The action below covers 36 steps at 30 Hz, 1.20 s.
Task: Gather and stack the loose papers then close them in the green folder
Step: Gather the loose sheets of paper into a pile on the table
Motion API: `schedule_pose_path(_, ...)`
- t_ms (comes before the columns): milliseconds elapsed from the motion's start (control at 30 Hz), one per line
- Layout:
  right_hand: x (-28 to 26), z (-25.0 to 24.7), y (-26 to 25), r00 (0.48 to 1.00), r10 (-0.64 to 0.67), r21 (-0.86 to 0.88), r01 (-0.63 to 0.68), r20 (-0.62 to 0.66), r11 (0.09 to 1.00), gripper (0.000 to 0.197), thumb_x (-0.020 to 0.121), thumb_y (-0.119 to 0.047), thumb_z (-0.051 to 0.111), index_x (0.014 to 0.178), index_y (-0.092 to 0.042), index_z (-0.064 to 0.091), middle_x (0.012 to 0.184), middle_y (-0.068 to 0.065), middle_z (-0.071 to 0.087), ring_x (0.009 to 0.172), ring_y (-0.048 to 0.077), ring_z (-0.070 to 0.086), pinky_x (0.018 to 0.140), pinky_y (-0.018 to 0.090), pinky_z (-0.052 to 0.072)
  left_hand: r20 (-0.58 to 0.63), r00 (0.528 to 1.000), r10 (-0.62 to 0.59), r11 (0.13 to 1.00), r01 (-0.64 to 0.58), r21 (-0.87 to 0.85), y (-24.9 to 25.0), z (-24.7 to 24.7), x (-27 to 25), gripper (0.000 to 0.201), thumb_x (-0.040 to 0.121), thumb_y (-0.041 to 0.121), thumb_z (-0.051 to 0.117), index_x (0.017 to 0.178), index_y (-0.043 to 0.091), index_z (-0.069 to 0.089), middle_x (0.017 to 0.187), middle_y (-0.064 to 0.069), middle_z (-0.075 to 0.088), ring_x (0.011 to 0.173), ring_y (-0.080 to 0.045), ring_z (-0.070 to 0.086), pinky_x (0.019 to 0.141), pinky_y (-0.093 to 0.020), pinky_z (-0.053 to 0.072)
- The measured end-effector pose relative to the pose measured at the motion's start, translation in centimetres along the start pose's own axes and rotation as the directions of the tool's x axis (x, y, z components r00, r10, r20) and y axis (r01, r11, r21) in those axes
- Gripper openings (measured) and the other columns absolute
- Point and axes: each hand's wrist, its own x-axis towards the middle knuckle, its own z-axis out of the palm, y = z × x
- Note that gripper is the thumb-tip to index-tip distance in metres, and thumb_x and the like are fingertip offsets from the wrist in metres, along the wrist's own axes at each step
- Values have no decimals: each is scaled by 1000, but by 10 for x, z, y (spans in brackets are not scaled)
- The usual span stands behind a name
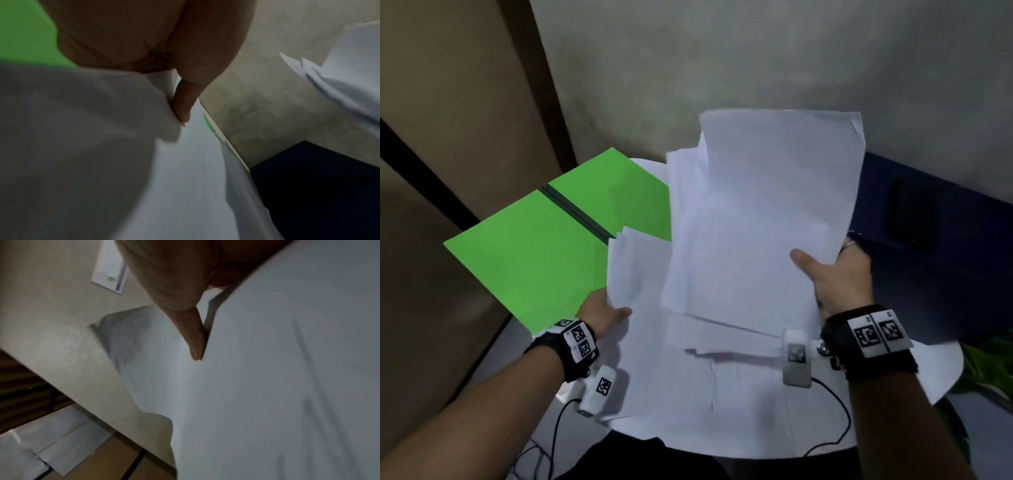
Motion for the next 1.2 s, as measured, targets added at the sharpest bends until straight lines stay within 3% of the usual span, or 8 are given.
schedule_pose_path(200,-13,57,94,907,376,-317,-305,192,898,51,69,-22,87,110,-15,57,107,-3,69,98,20,67,93,34,52,38,992,-120,971,125,-202,0,1,-2,40,95,41,40,98,8,64,104,-16,69,99,-35,65,90,-47,53)
schedule_pose_path(300,-30,80,130,874,456,-561,-297,166,773,60,88,-18,68,142,-7,43,141,11,53,126,30,54,106,32,43,102,959,-263,878,282,-386,3,5,-8,77,94,64,32,140,4,46,147,-13,46,135,-32,44,114,-47,33)
schedule_pose_path(367,-43,93,138,877,457,-616,-280,148,736,52,95,-3,50,146,-6,39,143,14,50,128,30,51,100,25,40,92,968,-233,903,250,-350,8,14,-10,76,97,57,38,149,3,28,156,-13,31,143,-30,31,118,-45,26)
schedule_pose_path(500,-59,115,138,863,445,-648,-199,240,735,43,99,-12,45,142,-11,45,140,5,52,126,25,53,95,15,36,-91,993,-78,996,81,23,7,21,-9,50,91,26,65,126,-3,47,127,-21,57,119,-35,54,99,-38,41)
schedule_pose_path(600,-52,103,145,910,399,-741,-193,109,643,55,97,-34,50,146,-11,39,148,10,41,133,30,44,113,37,34,-132,991,5,995,-19,-101,-3,7,-6,40,87,11,68,124,5,53,118,-7,63,109,-26,59,96,-35,42)
schedule_pose_path(800,-56,99,161,883,468,-849,-230,23,476,104,74,-63,69,150,-11,21,148,9,29,137,33,29,107,51,38,-130,991,-24,949,-18,-314,-27,-41,-5,36,87,8,69,121,12,59,122,-7,67,116,-28,60,106,-51,42)
schedule_pose_path(1000,-52,113,165,883,466,-887,-259,-57,382,106,59,-66,79,139,-12,34,139,10,37,131,32,35,99,50,44,-125,992,-7,944,-34,-327,-24,-45,-8,40,88,6,67,127,8,56,125,-8,64,118,-25,56,107,-43,39)
schedule_pose_path(1200,-37,114,173,845,535,-802,-328,-12,499,119,55,-45,91,145,-7,23,142,12,43,128,31,49,98,43,49,-104,994,-21,939,-17,-344,-31,-49,-6,43,88,7,68,129,8,55,127,-8,63,121,-27,55,108,-43,38)
